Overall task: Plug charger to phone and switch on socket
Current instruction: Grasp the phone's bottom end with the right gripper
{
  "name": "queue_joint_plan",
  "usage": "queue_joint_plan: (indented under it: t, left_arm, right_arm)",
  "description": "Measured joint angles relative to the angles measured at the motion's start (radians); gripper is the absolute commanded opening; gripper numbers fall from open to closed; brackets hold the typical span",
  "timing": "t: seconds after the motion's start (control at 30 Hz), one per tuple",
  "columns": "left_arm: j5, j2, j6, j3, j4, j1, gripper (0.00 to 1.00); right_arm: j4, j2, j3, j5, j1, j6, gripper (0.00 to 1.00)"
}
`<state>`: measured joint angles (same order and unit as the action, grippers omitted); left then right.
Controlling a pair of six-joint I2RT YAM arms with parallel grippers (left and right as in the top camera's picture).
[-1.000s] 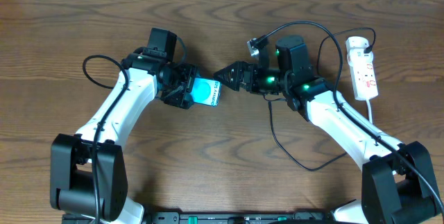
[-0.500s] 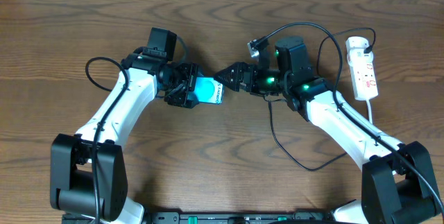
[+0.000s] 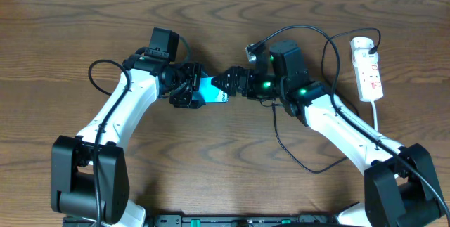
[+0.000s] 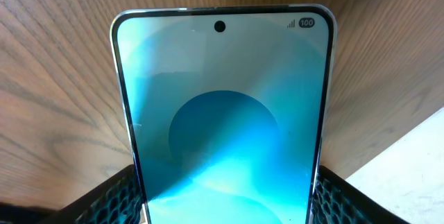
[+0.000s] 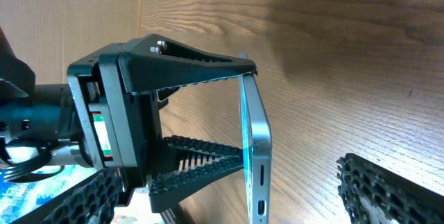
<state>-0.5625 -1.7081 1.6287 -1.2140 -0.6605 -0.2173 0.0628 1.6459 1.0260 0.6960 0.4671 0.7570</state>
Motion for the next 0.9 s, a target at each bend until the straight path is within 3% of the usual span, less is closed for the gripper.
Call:
queue_joint_plan:
  t: [0.9]
  left_arm:
    - [-0.061, 0.000, 0.014, 0.000, 0.000, -0.026, 0.07]
  right_arm:
    - [0.000, 0.000, 0.000, -0.128, 0.017, 0.025, 0.99]
